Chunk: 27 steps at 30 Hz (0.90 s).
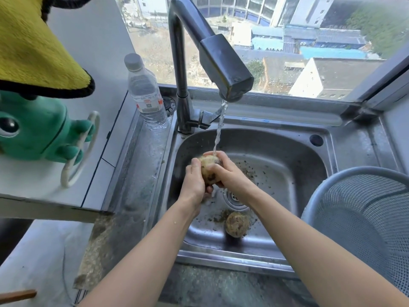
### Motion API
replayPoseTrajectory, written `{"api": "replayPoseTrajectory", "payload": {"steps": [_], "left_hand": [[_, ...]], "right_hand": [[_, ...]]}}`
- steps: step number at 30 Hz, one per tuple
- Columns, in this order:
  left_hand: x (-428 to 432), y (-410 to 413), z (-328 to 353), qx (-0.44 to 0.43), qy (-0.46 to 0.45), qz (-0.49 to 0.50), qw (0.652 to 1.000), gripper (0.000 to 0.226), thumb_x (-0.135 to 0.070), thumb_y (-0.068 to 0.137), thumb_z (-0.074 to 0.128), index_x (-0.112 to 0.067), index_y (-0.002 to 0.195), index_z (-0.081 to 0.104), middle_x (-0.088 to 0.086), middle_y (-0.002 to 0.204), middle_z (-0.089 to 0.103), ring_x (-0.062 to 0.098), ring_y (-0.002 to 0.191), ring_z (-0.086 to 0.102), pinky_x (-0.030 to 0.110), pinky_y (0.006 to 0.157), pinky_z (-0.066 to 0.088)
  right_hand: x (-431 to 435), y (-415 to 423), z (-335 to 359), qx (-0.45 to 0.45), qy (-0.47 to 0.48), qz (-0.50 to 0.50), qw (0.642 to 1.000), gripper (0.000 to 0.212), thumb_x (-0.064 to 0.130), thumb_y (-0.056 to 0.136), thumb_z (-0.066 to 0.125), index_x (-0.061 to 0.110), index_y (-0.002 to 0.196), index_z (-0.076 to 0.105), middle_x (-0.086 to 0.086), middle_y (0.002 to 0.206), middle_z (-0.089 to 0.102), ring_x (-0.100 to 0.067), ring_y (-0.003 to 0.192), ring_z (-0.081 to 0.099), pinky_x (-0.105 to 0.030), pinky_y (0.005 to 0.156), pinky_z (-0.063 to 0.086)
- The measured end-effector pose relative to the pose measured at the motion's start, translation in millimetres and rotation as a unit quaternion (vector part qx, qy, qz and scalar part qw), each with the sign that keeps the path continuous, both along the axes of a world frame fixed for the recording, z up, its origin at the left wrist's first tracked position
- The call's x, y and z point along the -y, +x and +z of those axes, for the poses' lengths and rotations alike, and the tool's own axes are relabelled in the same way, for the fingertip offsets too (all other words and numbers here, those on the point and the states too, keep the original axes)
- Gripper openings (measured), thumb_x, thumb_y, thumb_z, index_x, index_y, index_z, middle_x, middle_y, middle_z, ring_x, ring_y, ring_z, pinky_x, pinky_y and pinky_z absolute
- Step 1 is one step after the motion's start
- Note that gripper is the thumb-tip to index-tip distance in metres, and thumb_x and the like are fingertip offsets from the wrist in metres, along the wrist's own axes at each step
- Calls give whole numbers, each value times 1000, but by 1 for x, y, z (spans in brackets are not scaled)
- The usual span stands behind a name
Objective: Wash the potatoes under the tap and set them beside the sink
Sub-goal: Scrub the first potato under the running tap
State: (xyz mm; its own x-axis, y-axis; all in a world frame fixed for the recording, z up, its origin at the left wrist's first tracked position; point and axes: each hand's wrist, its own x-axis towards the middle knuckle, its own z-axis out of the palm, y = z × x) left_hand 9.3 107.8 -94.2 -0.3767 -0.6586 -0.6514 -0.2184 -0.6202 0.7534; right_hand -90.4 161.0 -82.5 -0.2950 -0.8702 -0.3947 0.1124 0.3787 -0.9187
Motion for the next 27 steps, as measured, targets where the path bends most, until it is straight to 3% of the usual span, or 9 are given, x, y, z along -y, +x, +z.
{"api": "replayPoseTrajectory", "payload": {"steps": [3, 7, 9, 12, 16, 18, 20, 24, 27], "left_hand": [[-3, -4, 4, -14, -11, 1, 1000, 48, -50, 105, 21, -17, 104, 57, 9, 70, 52, 13, 46, 41, 23, 43, 33], [3, 0, -7, 0, 16, 4, 1000, 58, -57, 102, 23, -10, 118, 52, 12, 74, 54, 12, 43, 42, 23, 42, 33], [0, -2, -5, 2, 2, -7, 1000, 60, -57, 102, 22, -9, 120, 54, 11, 74, 54, 12, 45, 42, 23, 42, 34], [-4, -7, -1, -4, -23, -6, 1000, 55, -52, 104, 22, -14, 104, 62, 7, 70, 55, 13, 48, 43, 23, 46, 34], [7, -1, -7, -4, 33, 32, 999, 63, -58, 102, 22, -7, 118, 55, 10, 65, 55, 12, 38, 41, 21, 40, 31], [8, 3, -9, -4, 58, 49, 997, 67, -59, 102, 23, -4, 121, 55, 11, 63, 54, 11, 34, 40, 18, 35, 30], [3, 2, -7, -11, 56, 49, 997, 66, -60, 101, 24, -5, 123, 54, 10, 66, 54, 11, 37, 42, 19, 34, 31], [-8, -8, -4, -28, 2, 35, 999, 67, -63, 91, 46, -2, 114, 58, 6, 67, 54, 12, 45, 44, 22, 38, 33], [-5, -8, -3, -21, -19, 64, 998, 70, -63, 86, 52, 0, 115, 58, 8, 73, 56, 15, 52, 47, 24, 42, 36]], "right_hand": [[4, 1, -4, -22, 1, -40, 999, 22, 34, 94, 56, 28, 115, 57, -2, 108, 65, -21, 102, 64, -33, 81, 57], [-2, -5, 1, 20, 14, 31, 999, 35, 24, 95, 52, 29, 129, 49, -1, 113, 60, -11, 94, 60, -20, 71, 48], [0, -4, 0, -17, 10, 10, 1000, 27, 33, 95, 56, 28, 121, 55, -1, 111, 62, -16, 100, 62, -30, 80, 55], [9, 4, -1, -91, 21, -62, 994, 23, 42, 96, 54, 23, 106, 62, 3, 97, 66, -19, 97, 65, -42, 88, 56], [1, -2, 7, 16, 8, 25, 1000, 35, 30, 104, 40, 26, 138, 49, 5, 110, 59, -5, 91, 59, -15, 69, 50], [-8, -9, 8, 73, 9, 58, 996, 40, 23, 104, 40, 26, 144, 44, 5, 111, 58, 1, 84, 62, -9, 61, 47], [-5, -4, 7, 40, -5, 29, 999, 32, 23, 103, 43, 21, 134, 54, 3, 103, 61, 2, 80, 65, -12, 61, 49], [12, 5, 1, -55, 15, -115, 992, 33, 44, 95, 48, 22, 94, 72, -4, 93, 73, -24, 95, 69, -43, 89, 57], [10, 4, -1, 9, 3, -89, 996, 27, 29, 101, 45, 18, 111, 68, -6, 102, 71, -19, 97, 67, -33, 87, 56]]}}
